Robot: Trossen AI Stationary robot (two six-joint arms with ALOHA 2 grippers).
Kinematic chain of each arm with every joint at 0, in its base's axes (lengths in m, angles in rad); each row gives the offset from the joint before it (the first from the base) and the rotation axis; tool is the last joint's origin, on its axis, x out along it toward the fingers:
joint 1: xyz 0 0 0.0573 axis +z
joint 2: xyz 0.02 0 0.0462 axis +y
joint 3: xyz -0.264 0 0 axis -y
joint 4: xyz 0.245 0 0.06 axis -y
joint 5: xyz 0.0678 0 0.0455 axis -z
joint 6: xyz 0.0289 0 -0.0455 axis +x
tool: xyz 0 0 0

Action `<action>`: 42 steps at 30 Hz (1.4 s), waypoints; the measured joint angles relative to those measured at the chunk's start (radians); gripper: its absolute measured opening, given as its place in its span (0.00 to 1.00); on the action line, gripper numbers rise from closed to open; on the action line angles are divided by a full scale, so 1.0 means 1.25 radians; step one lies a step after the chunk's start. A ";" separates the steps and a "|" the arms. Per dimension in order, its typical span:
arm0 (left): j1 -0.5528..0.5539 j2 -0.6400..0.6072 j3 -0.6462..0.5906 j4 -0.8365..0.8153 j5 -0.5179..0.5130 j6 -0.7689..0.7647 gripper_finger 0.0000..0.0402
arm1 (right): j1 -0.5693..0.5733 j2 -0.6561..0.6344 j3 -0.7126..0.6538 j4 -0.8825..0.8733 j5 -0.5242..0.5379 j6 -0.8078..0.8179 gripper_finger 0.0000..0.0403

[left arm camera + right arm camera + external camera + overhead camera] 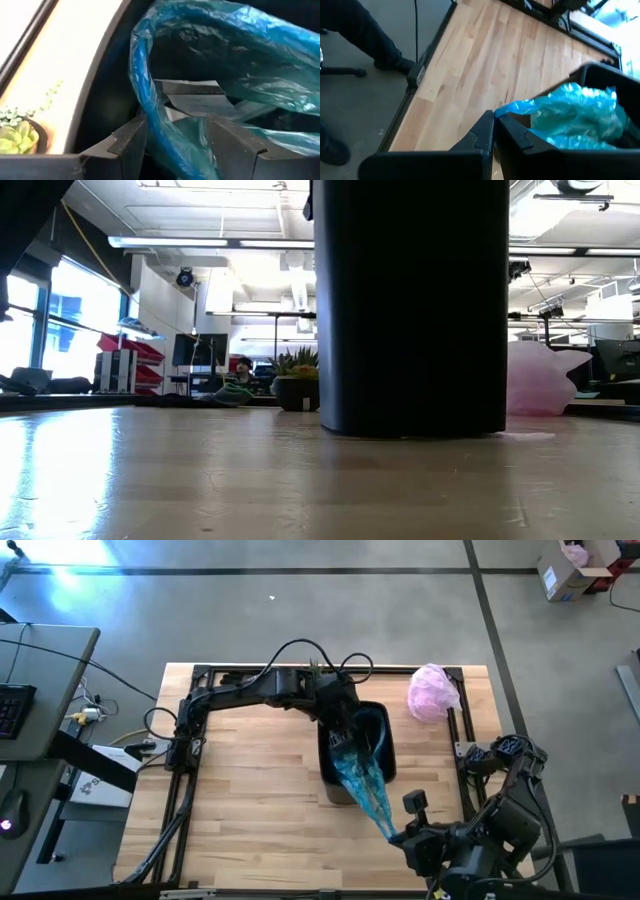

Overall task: Place trash/remove bag and relplace
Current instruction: Remove the blue trash bag from the trash bin

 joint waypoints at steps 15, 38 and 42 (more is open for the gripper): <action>-0.015 0.036 -0.003 -0.023 0.013 0.090 0.02 | -0.021 0.000 0.000 0.035 -0.001 -0.043 0.00; -0.072 -0.153 0.089 0.044 0.026 0.159 0.00 | -0.012 -0.002 0.000 0.001 0.174 -0.048 0.00; -0.144 -0.158 0.089 0.042 0.079 0.171 0.00 | -0.025 -0.005 0.008 0.011 0.155 -0.029 0.00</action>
